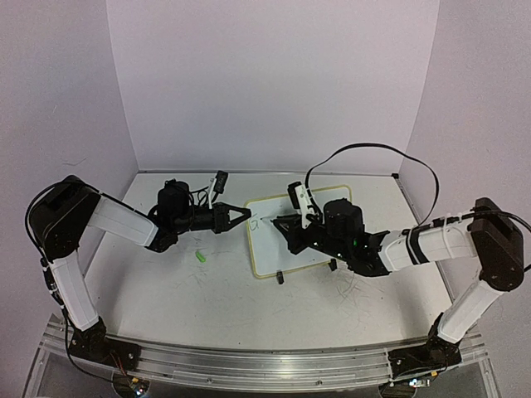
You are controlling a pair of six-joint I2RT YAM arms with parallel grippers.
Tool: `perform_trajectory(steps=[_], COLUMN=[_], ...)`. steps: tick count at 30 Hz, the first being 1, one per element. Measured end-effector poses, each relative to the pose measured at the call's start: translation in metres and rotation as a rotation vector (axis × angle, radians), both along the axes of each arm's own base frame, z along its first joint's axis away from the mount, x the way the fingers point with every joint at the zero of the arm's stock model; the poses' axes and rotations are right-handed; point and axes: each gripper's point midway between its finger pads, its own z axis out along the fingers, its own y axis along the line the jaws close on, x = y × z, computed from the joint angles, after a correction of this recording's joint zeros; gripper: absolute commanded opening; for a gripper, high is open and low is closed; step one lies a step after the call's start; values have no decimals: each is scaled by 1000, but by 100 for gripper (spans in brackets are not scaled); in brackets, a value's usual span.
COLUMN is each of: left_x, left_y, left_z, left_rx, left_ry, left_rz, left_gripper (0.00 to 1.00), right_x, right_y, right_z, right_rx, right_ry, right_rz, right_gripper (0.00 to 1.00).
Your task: Write a sentence on the whiteboard
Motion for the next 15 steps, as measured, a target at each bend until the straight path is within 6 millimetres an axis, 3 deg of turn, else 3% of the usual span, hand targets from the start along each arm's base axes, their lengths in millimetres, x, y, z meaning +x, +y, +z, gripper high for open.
perform_trajectory(steps=[15], left_x=[0], left_y=[0], left_z=[0], left_rx=[-1], left_ry=[-1], left_rz=[0], left_gripper=[0], right_x=[-5], right_y=[3], right_z=[-4], right_rx=[-13], right_ry=[11], right_rz=[12], right_gripper=[0])
